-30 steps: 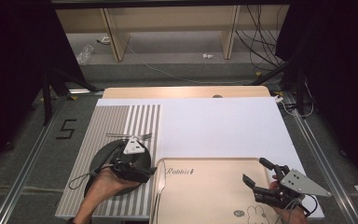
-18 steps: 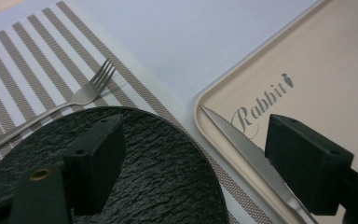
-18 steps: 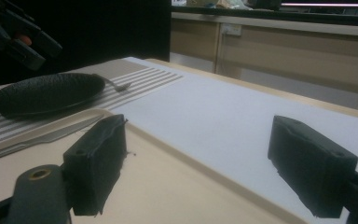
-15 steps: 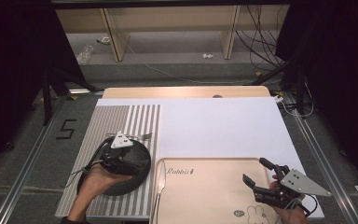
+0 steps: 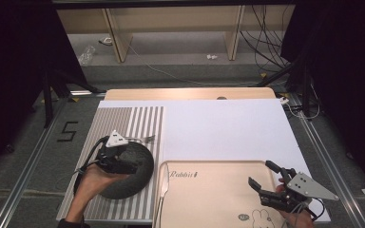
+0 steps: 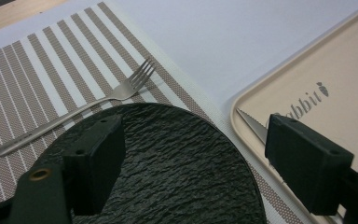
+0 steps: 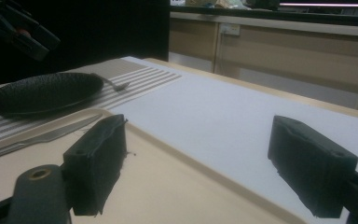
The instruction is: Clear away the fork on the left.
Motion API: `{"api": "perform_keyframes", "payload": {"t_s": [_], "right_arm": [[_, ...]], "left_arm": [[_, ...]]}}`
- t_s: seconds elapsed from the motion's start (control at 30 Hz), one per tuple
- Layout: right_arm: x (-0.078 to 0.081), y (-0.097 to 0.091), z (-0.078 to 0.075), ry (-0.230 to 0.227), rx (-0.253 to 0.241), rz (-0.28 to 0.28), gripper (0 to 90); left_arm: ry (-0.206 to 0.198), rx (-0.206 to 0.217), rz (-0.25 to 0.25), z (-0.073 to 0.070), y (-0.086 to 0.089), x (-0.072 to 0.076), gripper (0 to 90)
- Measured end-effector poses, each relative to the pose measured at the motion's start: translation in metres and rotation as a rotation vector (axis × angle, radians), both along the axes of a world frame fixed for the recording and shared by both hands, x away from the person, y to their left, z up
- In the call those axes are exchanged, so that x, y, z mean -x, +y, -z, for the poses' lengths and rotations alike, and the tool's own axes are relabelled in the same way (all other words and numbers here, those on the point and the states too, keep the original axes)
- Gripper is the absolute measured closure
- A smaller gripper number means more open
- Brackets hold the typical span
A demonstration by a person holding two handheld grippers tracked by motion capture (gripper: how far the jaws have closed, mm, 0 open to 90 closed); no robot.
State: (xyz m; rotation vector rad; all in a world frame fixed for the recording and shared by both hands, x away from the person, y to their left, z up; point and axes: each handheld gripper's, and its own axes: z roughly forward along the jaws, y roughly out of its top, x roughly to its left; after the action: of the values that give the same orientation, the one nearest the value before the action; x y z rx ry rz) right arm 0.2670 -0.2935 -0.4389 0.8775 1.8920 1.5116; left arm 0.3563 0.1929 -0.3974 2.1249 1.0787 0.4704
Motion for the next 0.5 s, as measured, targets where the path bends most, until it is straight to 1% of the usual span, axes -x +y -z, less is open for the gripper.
{"api": "perform_keyframes", "payload": {"t_s": [0.13, 0.23, 0.5], "right_arm": [[0.000, 0.000, 0.000, -0.002, 0.000, 0.003, 20.1], [0.001, 0.001, -0.001, -0.004, 0.001, 0.001, 20.0], [0.001, 0.002, -0.001, -0.002, 0.002, 0.000, 20.1]], "left_arm": [[-0.006, -0.006, -0.008, -0.001, 0.005, -0.002, 20.0], [-0.010, 0.000, -0.021, 0.000, 0.008, -0.003, 20.2], [-0.014, -0.013, -0.030, 0.001, 0.013, -0.009, 20.3]]}}
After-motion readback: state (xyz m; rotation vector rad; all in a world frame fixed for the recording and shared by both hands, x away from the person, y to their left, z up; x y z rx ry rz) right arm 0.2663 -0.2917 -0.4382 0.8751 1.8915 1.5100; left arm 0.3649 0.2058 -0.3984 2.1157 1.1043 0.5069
